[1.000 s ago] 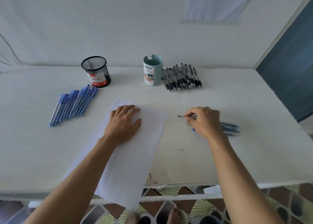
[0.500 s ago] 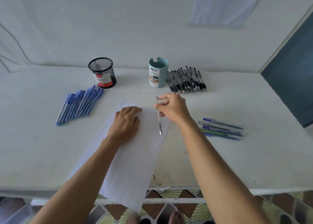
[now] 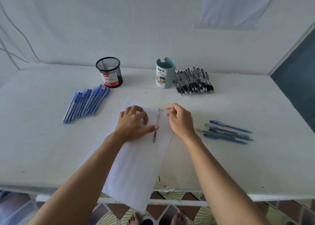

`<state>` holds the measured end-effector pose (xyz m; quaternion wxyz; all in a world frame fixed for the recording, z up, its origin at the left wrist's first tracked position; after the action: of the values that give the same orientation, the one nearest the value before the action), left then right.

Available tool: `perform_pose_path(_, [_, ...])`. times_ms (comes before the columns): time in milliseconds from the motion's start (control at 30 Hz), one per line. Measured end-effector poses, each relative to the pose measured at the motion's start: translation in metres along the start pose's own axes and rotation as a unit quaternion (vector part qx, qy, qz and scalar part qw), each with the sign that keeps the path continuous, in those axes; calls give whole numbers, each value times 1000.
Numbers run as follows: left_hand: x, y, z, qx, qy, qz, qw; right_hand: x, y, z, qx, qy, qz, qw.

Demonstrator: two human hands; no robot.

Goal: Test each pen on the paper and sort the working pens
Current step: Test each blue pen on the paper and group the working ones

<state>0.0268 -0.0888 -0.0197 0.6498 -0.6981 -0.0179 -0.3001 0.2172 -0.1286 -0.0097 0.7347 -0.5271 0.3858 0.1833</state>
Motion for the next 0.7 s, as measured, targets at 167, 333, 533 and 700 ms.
perform_pose_path(167, [8, -1, 9, -66, -25, 27, 997, 14, 3, -12, -41, -108, -176, 978])
perform_pose_path(333, [12, -6, 14, -25, -38, 3, 999, 16, 8, -19, -98, -100, -247, 959])
perform_pose_path(533, [-7, -26, 25, 56, -86, -176, 979, 16, 9, -19, -72, -114, -237, 962])
perform_pose_path(700, [-32, -41, 30, 161, -191, -397, 884, 14, 9, -18, -95, -80, -238, 963])
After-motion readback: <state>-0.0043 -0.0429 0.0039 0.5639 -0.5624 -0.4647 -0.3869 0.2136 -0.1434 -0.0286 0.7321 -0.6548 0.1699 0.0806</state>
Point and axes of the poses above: each hand's wrist, its own z-axis towards the middle knuckle, its own y-axis out of the palm, x = y × z, the point moved 4 cm from there along z, towards the middle knuckle, and after that the axes turned 7 degrees about x, right-handed, at the moved point
